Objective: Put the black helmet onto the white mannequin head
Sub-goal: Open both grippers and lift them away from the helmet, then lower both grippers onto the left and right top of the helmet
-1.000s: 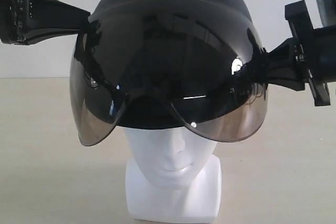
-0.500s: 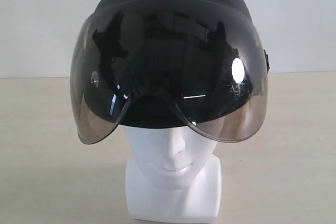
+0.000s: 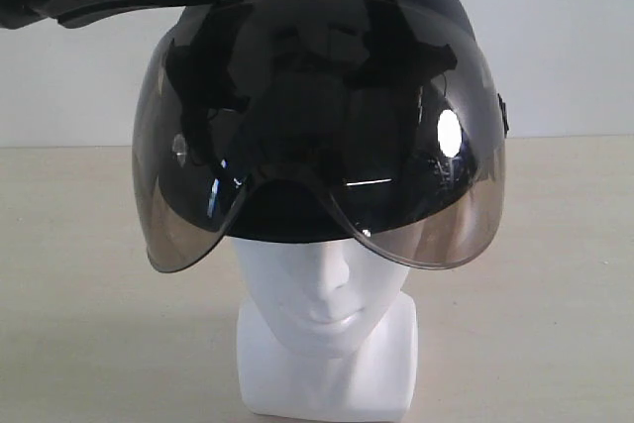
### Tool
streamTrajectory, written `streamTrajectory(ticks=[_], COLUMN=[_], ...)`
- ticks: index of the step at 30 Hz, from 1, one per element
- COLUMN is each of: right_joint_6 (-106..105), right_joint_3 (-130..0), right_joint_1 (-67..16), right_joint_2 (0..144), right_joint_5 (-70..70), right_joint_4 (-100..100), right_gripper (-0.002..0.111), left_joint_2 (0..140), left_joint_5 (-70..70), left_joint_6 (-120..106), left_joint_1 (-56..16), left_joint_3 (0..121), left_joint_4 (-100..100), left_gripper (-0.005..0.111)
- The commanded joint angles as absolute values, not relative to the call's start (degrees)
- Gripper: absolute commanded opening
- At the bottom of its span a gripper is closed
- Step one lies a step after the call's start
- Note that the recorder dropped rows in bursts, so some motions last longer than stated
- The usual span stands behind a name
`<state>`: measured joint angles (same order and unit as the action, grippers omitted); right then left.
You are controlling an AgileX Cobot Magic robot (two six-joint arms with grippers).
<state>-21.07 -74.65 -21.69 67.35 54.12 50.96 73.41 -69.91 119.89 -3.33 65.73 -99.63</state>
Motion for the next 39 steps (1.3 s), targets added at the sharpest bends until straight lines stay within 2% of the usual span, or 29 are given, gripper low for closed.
streamTrajectory(ticks=[1, 7, 27, 39], right_joint_6=[-21.8, -22.0, -22.3, -22.1], right_joint_3=[-74.9, -74.9, -74.9, -74.7], right_joint_1=[-21.9, -21.9, -21.9, -21.9], right_joint_2=[68.7, 70.8, 72.0, 72.0], right_joint_5=[50.4, 48.9, 57.0, 60.9], right_joint_4=[50.7, 50.6, 48.5, 47.3], right_gripper=[0.000, 0.000, 0.000, 0.000], left_joint_2=[73.4, 75.1, 78.7, 78.7], left_joint_5=[-70.0, -70.0, -70.0, -70.0], left_joint_6=[120.4, 120.4, 120.4, 119.5], left_joint_1=[-3.8, -3.8, -4.1, -4.1], left_joint_3=[67.0, 70.6, 70.4, 63.5], left_joint_4=[-99.9, -99.9, -99.9, -99.9], left_gripper=[0.004, 0.004, 0.004, 0.004])
